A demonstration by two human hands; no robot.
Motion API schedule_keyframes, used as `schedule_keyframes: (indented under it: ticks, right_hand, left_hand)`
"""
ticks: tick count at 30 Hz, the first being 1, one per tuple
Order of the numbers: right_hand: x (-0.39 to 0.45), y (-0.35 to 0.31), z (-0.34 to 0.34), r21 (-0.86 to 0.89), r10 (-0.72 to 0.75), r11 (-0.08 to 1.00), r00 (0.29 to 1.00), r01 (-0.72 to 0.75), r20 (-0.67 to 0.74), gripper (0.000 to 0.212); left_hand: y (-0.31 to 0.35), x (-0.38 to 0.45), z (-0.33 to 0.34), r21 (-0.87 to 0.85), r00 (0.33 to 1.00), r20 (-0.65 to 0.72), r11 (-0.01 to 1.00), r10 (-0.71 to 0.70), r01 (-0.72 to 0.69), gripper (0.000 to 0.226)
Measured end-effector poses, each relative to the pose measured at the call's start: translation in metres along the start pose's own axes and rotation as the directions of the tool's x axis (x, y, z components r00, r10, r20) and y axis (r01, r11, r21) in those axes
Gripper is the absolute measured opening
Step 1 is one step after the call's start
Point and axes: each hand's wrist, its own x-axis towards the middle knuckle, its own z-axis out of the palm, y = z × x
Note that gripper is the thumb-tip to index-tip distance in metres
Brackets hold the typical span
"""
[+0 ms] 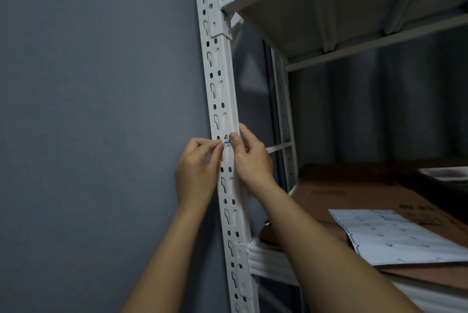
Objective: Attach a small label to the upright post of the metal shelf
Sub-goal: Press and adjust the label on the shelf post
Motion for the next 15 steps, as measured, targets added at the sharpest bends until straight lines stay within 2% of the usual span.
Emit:
schedule_keyframes:
  ticks: [2, 4, 9, 11, 14, 15]
  right_hand:
    - [0.0002, 0.0001, 0.0, -0.015, -0.01, 1.0, 1.0, 0.01, -0.003, 0.042]
    - [0.0, 0.0003, 0.0009, -0.019, -0.016, 1.0, 1.0, 0.016, -0.003, 0.041]
    - [-0.0025, -0.0027, -0.0015, -0.032, -0.014, 0.999, 1.0, 0.014, -0.004, 0.039]
    - [-0.004, -0.0045, -0.0025, -0.034, -0.004, 0.999, 1.0, 0.003, -0.004, 0.038]
    - [-0.0045, -0.0046, -0.0025, -0.04, -0.021, 0.999, 1.0, 0.021, -0.003, 0.032]
    - [-0.0042, -0.0043, -0.0019, -0.038, -0.023, 0.999, 1.0, 0.023, -0.006, 0.031]
  left_hand:
    - [0.0017, -0.0011, 0.0009, 0.165, 0.996, -0.01, 0.982, 0.094, -0.091, 0.01]
    - [0.0027, -0.0004, 0.0023, 0.198, 0.996, -0.017, 0.977, 0.086, -0.081, 0.011]
    - [0.0041, 0.0032, 0.0012, -0.05, 0.993, -0.009, 0.992, -0.115, 0.115, 0.008]
    - [0.0036, 0.0027, -0.0024, -0.016, 0.998, 0.02, 0.999, -0.051, 0.052, 0.008]
    - [0.0012, 0.0008, -0.0029, 0.185, 0.991, 0.032, 0.974, 0.129, -0.133, 0.009]
    - [0.001, 0.0008, -0.0015, 0.231, 0.988, 0.028, 0.96, 0.154, -0.156, 0.009]
